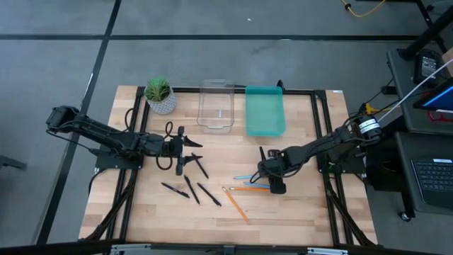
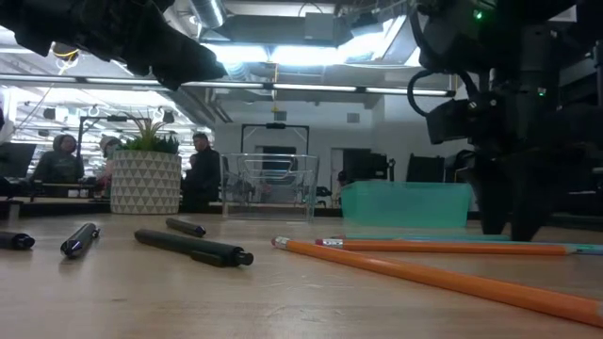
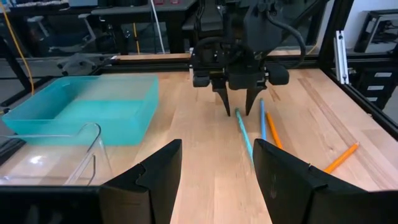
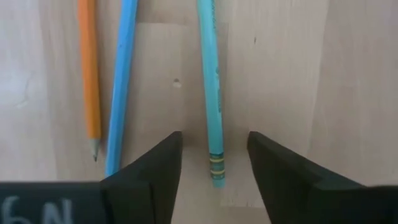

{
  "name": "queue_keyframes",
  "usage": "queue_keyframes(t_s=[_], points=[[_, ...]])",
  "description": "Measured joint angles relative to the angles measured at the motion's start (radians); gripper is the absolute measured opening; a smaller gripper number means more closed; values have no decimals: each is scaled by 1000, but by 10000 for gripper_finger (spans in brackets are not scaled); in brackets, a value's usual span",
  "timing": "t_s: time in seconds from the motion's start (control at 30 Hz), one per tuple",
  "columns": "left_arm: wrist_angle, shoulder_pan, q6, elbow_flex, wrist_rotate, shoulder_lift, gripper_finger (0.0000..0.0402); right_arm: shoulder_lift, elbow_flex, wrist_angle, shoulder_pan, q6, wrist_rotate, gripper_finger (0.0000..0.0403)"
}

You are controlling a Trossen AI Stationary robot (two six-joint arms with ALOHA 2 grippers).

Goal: Sort pens & pencils
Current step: Put the light blue pencil into the blue bin

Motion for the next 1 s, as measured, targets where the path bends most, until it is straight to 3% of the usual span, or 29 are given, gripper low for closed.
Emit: queue_keyframes(t_s=[0.7,1.0], points=[[0,0,0,0,0,0,192,1,-6,-10,20,79,70,16],[1,0,0,0,0,0,192,1,-6,-8,19,141,61,12]])
